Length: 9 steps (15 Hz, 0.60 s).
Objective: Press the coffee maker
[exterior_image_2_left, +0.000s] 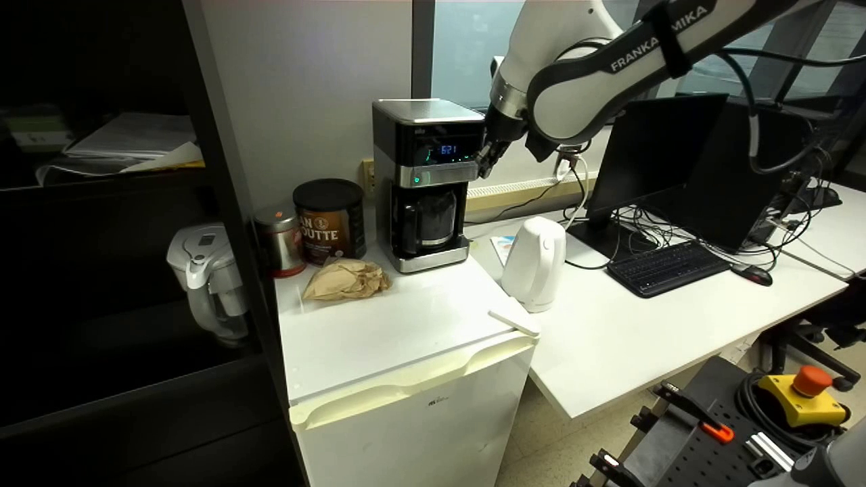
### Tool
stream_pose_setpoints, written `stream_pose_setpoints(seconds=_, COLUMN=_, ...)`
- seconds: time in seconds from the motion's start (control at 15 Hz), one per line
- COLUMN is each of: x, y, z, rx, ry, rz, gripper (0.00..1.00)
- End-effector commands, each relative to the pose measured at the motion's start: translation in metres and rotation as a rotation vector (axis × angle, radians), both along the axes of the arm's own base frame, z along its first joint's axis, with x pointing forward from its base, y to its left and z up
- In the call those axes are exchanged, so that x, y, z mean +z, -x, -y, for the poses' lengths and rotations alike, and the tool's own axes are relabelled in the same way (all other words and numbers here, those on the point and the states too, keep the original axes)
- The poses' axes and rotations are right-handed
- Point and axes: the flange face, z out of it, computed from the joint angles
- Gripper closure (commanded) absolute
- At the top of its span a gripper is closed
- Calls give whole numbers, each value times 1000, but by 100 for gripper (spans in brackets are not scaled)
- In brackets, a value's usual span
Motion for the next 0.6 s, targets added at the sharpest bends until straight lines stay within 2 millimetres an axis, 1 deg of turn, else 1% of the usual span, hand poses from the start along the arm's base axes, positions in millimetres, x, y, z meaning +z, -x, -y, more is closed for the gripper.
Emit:
stream_pose_setpoints(seconds=0.0, x=11, y=45, z=-8, rx=88, ry=76, rz=14, gripper=100)
stream_pose_setpoints(seconds=0.33, x=17, y=83, z=-16, rx=181, ry=161, rz=48, gripper=100)
stream_pose_setpoints(seconds=0.53, x=17, y=99, z=-20, rx=224, ry=195, rz=66, gripper=100)
